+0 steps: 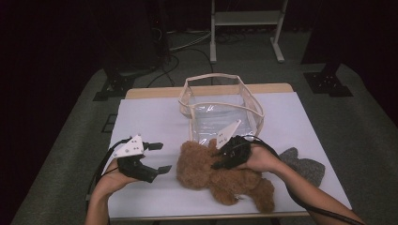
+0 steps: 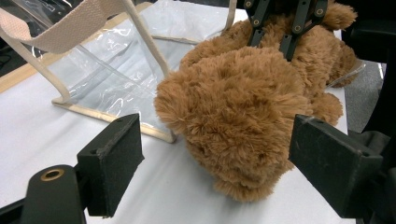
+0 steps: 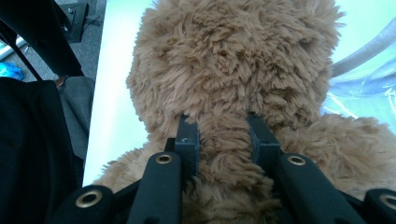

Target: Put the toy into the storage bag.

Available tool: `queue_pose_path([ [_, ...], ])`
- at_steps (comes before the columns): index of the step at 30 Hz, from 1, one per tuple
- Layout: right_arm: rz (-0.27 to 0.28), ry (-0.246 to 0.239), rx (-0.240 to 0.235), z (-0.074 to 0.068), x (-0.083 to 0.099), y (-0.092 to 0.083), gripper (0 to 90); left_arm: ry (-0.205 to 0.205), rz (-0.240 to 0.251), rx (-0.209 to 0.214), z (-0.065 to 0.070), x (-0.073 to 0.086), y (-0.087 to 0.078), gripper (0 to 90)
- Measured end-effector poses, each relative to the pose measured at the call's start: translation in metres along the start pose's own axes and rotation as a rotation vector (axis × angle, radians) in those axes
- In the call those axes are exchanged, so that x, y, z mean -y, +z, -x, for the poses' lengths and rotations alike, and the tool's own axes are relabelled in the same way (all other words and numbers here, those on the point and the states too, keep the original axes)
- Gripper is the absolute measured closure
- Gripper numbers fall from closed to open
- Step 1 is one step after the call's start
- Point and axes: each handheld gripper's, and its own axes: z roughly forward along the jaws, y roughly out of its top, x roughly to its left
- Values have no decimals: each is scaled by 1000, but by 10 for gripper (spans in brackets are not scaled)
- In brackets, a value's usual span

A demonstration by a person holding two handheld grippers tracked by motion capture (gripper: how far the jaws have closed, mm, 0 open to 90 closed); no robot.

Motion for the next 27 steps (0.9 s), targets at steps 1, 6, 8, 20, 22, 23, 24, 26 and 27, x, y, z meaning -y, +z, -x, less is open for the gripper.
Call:
queue_pose_path([
  [1, -3, 1, 1, -1, 0, -1, 709, 3, 1, 0, 0, 0, 0, 163],
  [6, 12, -4, -3, -4, -2, -2, 737, 2, 7, -7, 0, 0, -2, 163],
  [8, 12, -12, 0, -4, -2, -2, 747, 1, 6, -8, 0, 0, -3, 163],
  [20, -11, -3, 1, -7, -10, -6, 711, 1, 7, -10, 0, 0, -4, 163],
  [22, -24, 8, 22, -8, -15, -8, 591, 1, 6, -10, 0, 0, -4, 163],
  [23, -32, 10, 20, -9, -16, -9, 562, 2, 5, -10, 0, 0, -5, 163],
  [24, -39, 2, 22, -10, -17, -10, 530, 2, 5, -11, 0, 0, -5, 163],
  [26, -52, -1, 21, -12, -16, -9, 452, 1, 5, -13, 0, 1, -5, 163],
  [27, -60, -3, 27, -13, -16, -9, 426, 0, 7, -13, 0, 1, -5, 163],
])
